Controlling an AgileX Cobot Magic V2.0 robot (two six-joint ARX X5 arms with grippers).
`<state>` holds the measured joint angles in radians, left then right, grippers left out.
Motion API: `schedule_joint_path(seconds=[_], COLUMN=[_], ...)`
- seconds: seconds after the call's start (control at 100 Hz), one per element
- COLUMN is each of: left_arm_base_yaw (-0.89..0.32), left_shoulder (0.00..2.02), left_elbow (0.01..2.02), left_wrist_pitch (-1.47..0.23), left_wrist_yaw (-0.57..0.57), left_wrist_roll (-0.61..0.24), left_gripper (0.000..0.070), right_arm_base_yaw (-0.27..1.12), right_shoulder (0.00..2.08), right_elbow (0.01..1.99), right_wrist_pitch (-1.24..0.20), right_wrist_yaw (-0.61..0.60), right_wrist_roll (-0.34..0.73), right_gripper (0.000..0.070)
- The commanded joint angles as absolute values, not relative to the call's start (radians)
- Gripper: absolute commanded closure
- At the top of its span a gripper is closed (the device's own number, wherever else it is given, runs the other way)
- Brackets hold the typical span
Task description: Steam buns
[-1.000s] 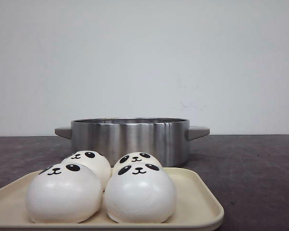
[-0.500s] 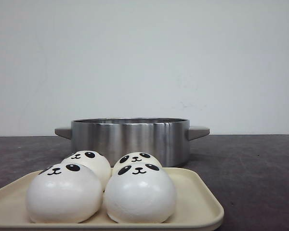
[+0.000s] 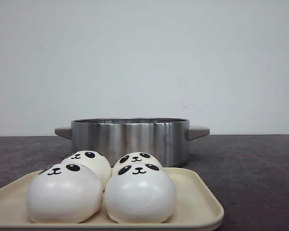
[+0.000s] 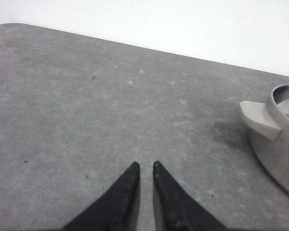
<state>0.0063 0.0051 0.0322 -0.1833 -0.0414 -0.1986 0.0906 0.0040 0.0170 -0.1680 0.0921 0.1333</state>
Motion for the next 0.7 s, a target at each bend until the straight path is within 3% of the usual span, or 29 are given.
schedule_joint_path(seconds=[0.0,0.11,0.21,0.33,0.41,0.69], left_arm_base_yaw=[0.007,0.007,0.007,0.006,0.006,0.004], left_shoulder=[0.003,0.003,0.003,0.009,0.033,0.383], left_elbow=[0.02,0.035,0.068,0.133,0.229,0.746], left_wrist_pitch=[-0.187,-0.189,-0.179,-0.143,-0.193,-0.458], left_wrist_yaw=[-0.006,0.078,0.21,0.393,0.414,0.382], left_wrist_roll=[-0.32,-0.459,-0.52,-0.494,-0.45,-0.287], left_gripper=[0.07,0.07,0.07,0.0696,0.0695,0.0696], right_arm_base_yaw=[0.092,0.092,0.092,0.092,0.092,0.092], right_shoulder=[0.004,0.004,0.004,0.007,0.03,0.279], right_elbow=[0.013,0.014,0.015,0.086,0.195,0.727], right_wrist_pitch=[-0.155,-0.109,0.02,0.063,-0.005,-0.328], right_wrist_yaw=[0.067,-0.04,-0.179,-0.244,-0.258,-0.198], right_wrist_roll=[0.293,0.476,0.623,0.775,0.708,0.203], right_gripper=[0.0694,0.0694,0.0694,0.0695,0.0695,0.0695])
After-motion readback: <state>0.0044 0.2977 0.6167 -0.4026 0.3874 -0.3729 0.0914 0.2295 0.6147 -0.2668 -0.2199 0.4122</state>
